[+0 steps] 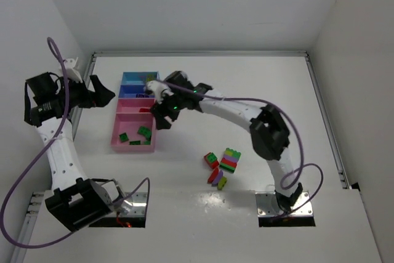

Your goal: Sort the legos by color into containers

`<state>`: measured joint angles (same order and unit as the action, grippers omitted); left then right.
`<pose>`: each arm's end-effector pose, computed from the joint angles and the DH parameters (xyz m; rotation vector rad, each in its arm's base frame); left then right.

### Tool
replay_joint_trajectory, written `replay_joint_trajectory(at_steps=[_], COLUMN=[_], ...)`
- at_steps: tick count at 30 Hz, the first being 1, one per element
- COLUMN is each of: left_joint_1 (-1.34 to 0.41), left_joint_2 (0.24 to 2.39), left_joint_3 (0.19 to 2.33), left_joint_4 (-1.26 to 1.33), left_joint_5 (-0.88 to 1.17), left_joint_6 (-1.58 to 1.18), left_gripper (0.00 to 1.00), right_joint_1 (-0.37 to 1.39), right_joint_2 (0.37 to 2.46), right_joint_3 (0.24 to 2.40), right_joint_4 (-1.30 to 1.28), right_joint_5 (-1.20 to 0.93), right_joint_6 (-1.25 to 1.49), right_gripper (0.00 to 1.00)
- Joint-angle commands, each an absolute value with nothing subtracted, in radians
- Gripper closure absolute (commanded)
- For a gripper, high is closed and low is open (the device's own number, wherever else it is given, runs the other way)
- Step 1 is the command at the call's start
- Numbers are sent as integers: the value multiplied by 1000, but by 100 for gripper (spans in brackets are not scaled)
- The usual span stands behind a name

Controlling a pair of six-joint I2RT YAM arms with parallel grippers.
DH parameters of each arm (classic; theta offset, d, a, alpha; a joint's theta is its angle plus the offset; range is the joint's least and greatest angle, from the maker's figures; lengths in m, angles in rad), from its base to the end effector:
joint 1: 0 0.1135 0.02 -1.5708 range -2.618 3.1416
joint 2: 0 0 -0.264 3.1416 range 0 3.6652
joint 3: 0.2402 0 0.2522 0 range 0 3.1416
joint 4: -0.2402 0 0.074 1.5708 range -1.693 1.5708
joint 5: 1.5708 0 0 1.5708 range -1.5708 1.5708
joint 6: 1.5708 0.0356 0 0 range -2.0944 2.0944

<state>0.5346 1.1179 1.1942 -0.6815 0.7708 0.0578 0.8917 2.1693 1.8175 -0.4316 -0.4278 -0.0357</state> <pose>0.2071 0.0938 0.3728 -0.0583 2.0208 -0.4647 0.2993 0.3943 0.2284 -1.2908 2.0880 0.9047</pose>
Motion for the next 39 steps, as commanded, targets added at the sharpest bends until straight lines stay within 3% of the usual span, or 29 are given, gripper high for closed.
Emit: replay_joint_trajectory(at_steps=[1, 10, 15, 22, 29, 39], left_joint_1=[486, -7, -308, -702, -801, -908], left_joint_2=[1098, 1150, 1347, 1561, 1726, 1726], left_joint_3=[1186, 1129, 1178, 1268, 1402, 1321], left_joint_4=[-774, -845, -845, -767, -756, -756], left_joint_5=[934, 832, 717, 509, 517, 508], left_joint_6=[240, 563, 638, 704, 848, 1045], left_gripper=[0, 5, 11, 9, 17, 27], right_joint_1=[703, 258, 109, -135, -264, -354], right_joint_2=[1924, 1550, 1323, 1134, 1097, 1149], right_joint_3=[1686, 1300, 1112, 967, 940, 959], right_joint_4=[-423, -560, -569, -623, -632, -641], right_joint_5=[-405, -405, -370, -459, -584, -693], right_joint_6=[-3, -95, -106, -130, -121, -112], right_gripper=[32, 32, 32, 29, 29, 29])
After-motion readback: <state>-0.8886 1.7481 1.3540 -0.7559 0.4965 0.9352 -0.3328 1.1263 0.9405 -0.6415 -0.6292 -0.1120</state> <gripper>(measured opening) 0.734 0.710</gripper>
